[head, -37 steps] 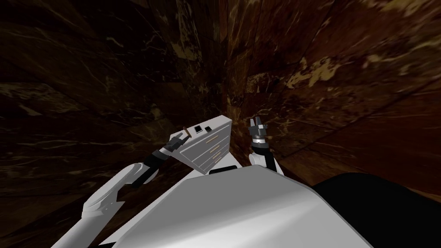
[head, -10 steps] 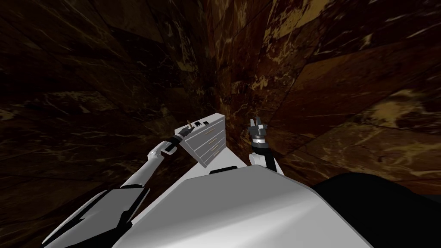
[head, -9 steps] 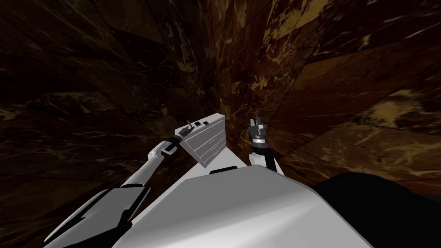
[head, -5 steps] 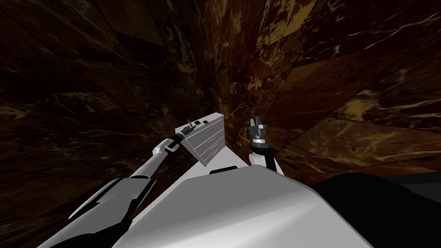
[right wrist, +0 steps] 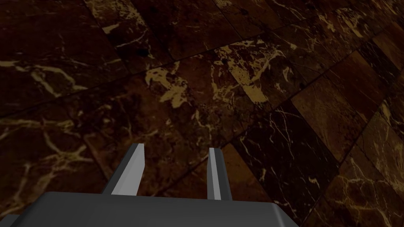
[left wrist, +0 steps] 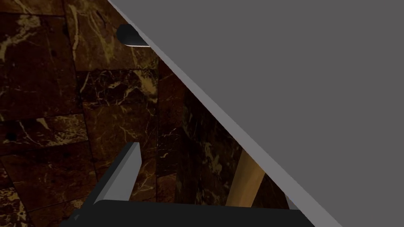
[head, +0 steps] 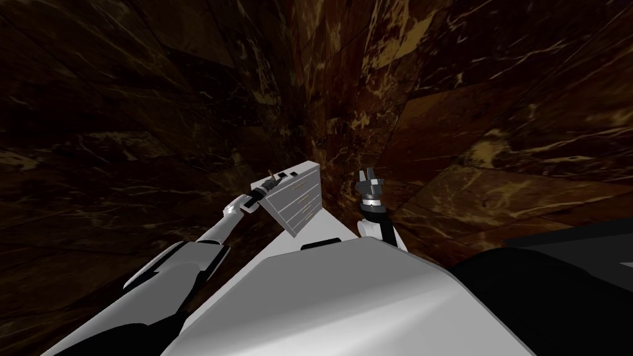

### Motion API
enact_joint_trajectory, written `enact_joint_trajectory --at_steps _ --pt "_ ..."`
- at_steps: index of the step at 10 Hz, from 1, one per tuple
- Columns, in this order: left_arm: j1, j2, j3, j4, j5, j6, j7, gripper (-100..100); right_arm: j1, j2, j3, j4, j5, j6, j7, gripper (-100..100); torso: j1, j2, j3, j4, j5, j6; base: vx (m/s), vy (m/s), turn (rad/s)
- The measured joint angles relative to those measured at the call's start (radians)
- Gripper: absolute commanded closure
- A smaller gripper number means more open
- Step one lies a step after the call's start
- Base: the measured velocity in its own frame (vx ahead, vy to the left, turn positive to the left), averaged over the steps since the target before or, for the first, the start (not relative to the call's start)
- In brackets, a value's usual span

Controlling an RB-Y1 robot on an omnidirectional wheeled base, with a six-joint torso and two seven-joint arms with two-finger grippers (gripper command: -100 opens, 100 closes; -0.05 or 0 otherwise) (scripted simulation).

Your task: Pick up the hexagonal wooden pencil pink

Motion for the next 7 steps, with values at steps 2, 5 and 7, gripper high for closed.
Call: enact_joint_trajectory --at_steps 2,5,7 --pt "-0.044 0.004 -0.004 0.042 0.002 0.002 0.002 -100 0.0 0.0 0.0 0.0 0.0 0.0 0.0 0 -0.001 -0.005 -0.003 -0.001 0.0 0.0 0.005 -0.001 -0.001" --pt "-0.12 -0.012 -0.064 0.13 0.03 -0.014 -0.026 -100 0.0 0.0 0.0 0.0 0.0 0.0 0.0 0 0.0 0.002 0.001 0.0 0.0 0.0 -0.117 0.012 -0.071" --pt "-0.198 -0.023 -0.079 0.231 0.034 -0.039 -0.039 -100 0.0 0.0 0.0 0.0 0.0 0.0 0.0 0 -0.001 -0.003 -0.002 -0.001 0.0 0.0 -0.003 -0.013 0.009"
